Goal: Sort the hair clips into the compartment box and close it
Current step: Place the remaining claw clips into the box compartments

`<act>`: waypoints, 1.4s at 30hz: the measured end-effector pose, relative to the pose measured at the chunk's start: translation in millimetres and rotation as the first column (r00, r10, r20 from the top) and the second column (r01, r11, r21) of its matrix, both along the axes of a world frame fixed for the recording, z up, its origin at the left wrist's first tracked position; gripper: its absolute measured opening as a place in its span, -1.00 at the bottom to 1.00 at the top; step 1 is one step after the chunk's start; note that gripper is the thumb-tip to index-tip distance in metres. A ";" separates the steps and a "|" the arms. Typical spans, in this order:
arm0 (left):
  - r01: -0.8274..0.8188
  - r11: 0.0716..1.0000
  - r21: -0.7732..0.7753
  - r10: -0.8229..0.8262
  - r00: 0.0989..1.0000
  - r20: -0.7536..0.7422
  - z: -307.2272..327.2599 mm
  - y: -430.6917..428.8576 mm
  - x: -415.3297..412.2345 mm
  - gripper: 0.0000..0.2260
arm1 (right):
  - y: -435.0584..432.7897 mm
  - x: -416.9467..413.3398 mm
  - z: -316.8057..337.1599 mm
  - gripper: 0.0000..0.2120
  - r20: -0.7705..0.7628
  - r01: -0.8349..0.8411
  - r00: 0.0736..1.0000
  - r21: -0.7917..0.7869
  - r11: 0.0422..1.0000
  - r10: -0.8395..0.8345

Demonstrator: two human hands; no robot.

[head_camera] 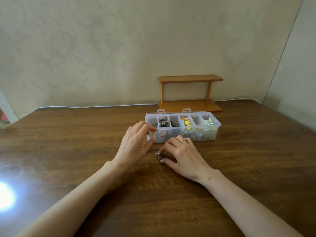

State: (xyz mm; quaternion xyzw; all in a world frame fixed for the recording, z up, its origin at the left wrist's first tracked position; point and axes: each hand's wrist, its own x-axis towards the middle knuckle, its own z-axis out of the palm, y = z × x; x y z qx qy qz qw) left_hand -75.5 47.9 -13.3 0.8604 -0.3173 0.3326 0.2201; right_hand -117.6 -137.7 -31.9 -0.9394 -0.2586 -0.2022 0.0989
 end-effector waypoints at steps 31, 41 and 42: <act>-0.199 0.978 -0.067 0.145 0.871 -0.469 25.8 30.5 16.9 -0.77 | -7.4 -6.3 5.4 -0.80 -0.048 -0.046 0.997 0.351 0.935 0.067; -0.050 0.991 0.128 0.112 0.832 -0.543 -6.9 25.7 12.3 -0.67 | -12.1 -7.2 7.0 -0.89 0.032 0.007 0.999 0.424 0.906 -0.022; -0.044 0.991 0.126 0.105 0.842 -0.529 -8.3 24.6 12.1 -0.71 | -12.7 -6.3 7.3 -0.89 0.041 0.000 0.999 0.446 0.895 -0.020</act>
